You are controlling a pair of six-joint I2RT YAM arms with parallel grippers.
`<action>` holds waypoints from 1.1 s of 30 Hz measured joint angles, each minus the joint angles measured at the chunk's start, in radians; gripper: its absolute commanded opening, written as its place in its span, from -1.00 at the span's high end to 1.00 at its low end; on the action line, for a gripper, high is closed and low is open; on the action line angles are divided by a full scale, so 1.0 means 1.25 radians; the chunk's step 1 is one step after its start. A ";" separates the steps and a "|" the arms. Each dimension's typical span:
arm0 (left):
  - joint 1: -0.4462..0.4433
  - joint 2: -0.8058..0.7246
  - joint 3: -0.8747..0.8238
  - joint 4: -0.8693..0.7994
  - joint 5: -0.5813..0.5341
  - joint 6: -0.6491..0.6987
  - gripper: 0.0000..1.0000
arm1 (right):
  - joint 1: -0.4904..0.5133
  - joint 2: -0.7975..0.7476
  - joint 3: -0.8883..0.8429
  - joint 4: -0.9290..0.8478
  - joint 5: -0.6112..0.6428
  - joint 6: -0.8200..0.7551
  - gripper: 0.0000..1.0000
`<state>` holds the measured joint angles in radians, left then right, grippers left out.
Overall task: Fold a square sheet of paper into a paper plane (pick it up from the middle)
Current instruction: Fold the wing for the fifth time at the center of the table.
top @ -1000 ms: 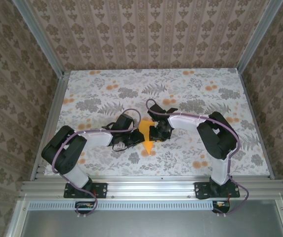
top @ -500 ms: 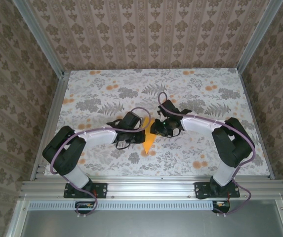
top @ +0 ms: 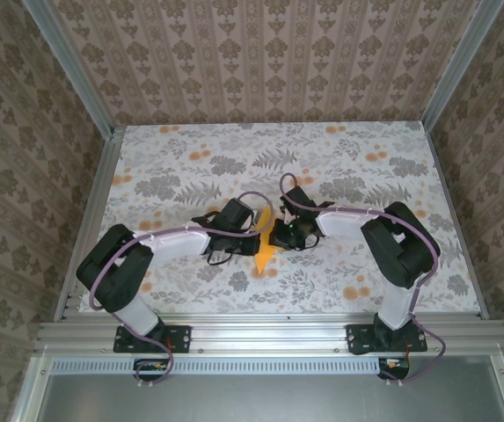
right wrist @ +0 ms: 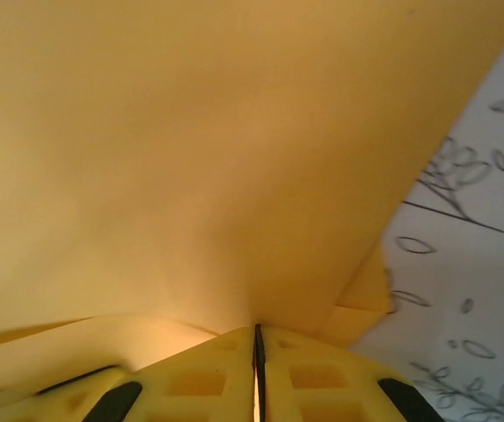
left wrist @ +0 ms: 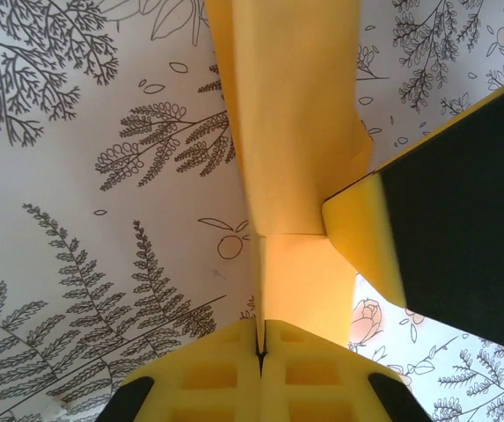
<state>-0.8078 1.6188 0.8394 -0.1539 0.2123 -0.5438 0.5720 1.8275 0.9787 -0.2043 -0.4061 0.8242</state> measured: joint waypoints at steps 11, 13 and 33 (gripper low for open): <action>-0.008 0.000 -0.079 0.132 0.022 -0.042 0.50 | -0.011 0.011 -0.012 0.039 -0.031 0.038 0.77; -0.013 -0.002 -0.098 0.153 0.024 -0.050 0.50 | -0.014 0.011 -0.013 0.042 -0.035 0.042 0.77; -0.055 -0.071 -0.190 0.215 -0.032 -0.049 0.85 | -0.028 0.020 -0.015 0.052 -0.065 0.074 0.76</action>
<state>-0.8768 1.5303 0.6014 0.1143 0.1719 -0.6052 0.5365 1.8526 0.9604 -0.1398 -0.4870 0.9165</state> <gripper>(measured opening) 0.094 0.118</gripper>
